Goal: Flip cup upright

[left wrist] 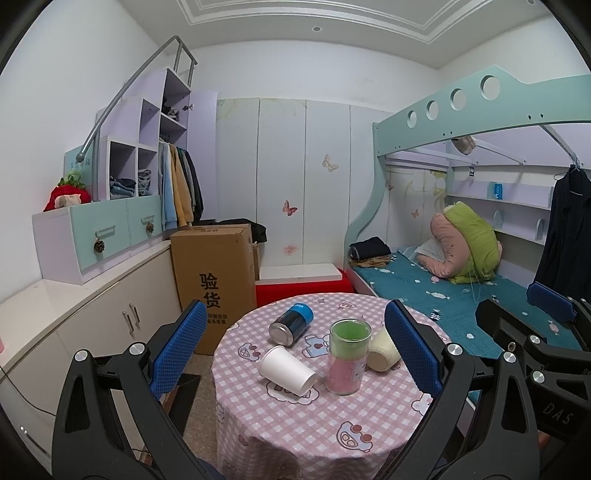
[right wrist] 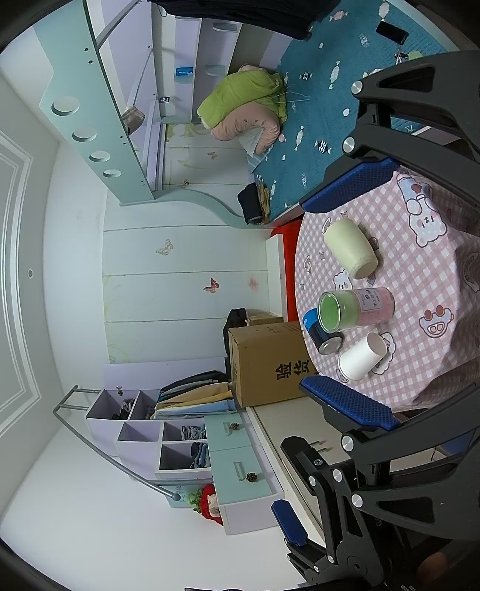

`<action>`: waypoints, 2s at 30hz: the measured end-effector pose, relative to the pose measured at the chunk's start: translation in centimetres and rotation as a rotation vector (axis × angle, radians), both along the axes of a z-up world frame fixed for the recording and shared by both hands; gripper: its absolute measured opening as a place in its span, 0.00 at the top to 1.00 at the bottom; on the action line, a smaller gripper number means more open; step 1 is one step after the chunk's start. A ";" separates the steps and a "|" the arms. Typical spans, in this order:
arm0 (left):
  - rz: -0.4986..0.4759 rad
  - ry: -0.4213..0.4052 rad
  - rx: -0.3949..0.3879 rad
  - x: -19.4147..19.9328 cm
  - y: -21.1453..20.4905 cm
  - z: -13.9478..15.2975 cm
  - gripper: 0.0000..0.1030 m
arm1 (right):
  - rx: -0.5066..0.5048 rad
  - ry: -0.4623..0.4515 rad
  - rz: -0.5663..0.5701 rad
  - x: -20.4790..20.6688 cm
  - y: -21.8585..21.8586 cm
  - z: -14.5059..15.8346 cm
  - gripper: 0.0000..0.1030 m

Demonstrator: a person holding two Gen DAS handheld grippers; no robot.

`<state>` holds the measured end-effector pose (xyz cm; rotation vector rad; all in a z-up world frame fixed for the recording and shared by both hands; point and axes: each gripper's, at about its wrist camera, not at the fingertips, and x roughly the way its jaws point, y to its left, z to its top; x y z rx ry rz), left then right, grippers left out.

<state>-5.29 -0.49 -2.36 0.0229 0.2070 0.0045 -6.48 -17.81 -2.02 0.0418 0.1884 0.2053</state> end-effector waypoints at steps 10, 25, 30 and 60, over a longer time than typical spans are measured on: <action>0.003 0.000 0.002 0.1 0.0 -0.1 0.06 | 0.000 0.000 0.001 0.0 0.0 0.0 0.16; 0.003 0.001 -0.001 0.2 0.0 -0.1 0.06 | 0.000 0.004 0.001 0.2 0.0 -0.1 0.16; 0.004 0.001 0.001 0.2 0.0 0.0 0.06 | 0.001 0.004 0.000 0.2 0.0 -0.1 0.16; 0.008 -0.002 0.010 0.6 0.1 -0.5 0.06 | 0.007 0.016 -0.003 1.1 0.4 -1.1 0.16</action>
